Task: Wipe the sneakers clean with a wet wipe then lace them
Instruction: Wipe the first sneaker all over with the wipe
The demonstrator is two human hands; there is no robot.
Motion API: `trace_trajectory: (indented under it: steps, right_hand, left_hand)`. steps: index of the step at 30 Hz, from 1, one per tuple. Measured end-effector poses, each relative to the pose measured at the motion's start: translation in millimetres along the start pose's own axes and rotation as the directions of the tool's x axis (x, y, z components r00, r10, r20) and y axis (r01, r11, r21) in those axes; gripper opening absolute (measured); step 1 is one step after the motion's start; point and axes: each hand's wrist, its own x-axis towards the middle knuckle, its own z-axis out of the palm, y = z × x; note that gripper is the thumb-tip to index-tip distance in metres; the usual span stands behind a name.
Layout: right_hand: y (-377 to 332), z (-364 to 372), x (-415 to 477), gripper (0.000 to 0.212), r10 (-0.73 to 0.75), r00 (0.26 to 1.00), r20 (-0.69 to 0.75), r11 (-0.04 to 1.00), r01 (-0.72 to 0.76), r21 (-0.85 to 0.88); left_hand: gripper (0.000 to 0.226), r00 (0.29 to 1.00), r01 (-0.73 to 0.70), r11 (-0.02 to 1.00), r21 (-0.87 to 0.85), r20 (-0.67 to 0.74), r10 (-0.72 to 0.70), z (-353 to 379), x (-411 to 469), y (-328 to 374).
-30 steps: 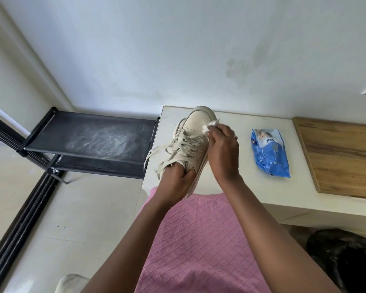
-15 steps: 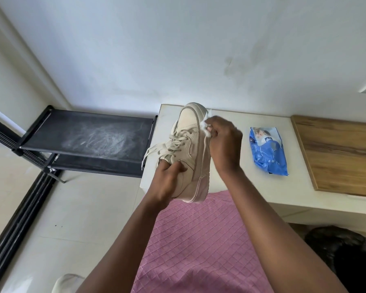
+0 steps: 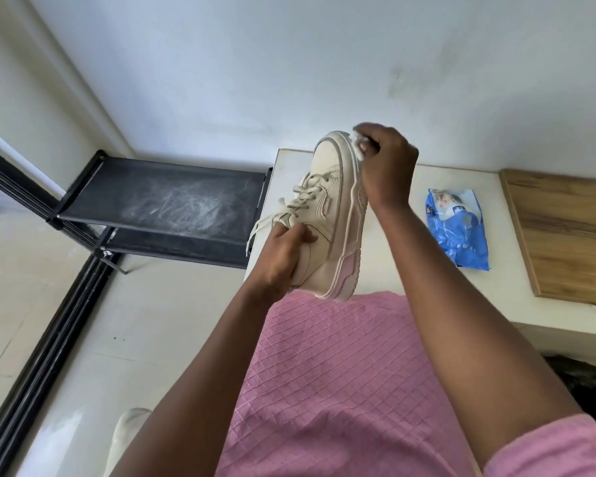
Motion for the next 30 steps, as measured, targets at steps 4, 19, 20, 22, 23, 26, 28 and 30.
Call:
trace_trajectory:
  steps: [4, 19, 20, 22, 23, 26, 28, 30]
  right_hand:
    - [-2, -4, -5, 0.022, -0.053, 0.998, 0.046, 0.998, 0.052, 0.028]
    - [-16, -11, -107, 0.032, -0.137, 0.991, 0.007, 0.991, 0.137, -0.007]
    - [-16, -9, -97, 0.029, -0.13, 0.991, -0.002, 0.991, 0.13, -0.022]
    - [-19, -5, -75, 0.02, -0.12, 0.992, -0.028, 0.991, 0.118, -0.06]
    - [-21, -4, -64, 0.022, -0.105, 0.994, -0.041, 0.992, 0.102, -0.072]
    - [-26, -2, -39, 0.031, -0.082, 0.997, -0.006, 0.991, 0.081, -0.103]
    - [-25, -2, -37, 0.033, -0.099, 0.993, 0.057, 0.988, 0.105, -0.117]
    - [-23, -4, -45, 0.032, -0.126, 0.989, 0.078, 0.984, 0.135, -0.119]
  left_hand:
    - [0.036, 1.0, -0.004, 0.994, -0.109, -0.009, 0.003, -1, 3, 3]
    - [0.021, 0.999, 0.013, 0.971, -0.239, 0.054, 0.0, -15, 1, -7]
    - [0.019, 0.998, 0.015, 0.974, -0.224, 0.058, -0.002, -15, -1, -8]
    - [0.021, 0.997, 0.03, 0.975, -0.22, 0.07, -0.015, -12, -6, -8]
    - [0.028, 0.998, 0.032, 0.974, -0.225, 0.068, -0.017, -11, -8, -9]
    - [0.03, 0.999, 0.013, 0.969, -0.245, 0.051, 0.0, -8, -11, -7]
    - [0.017, 0.999, -0.003, 0.967, -0.255, 0.039, 0.013, -9, -9, -6]
    - [0.021, 0.999, -0.011, 0.964, -0.265, 0.038, 0.022, -12, -6, -6]
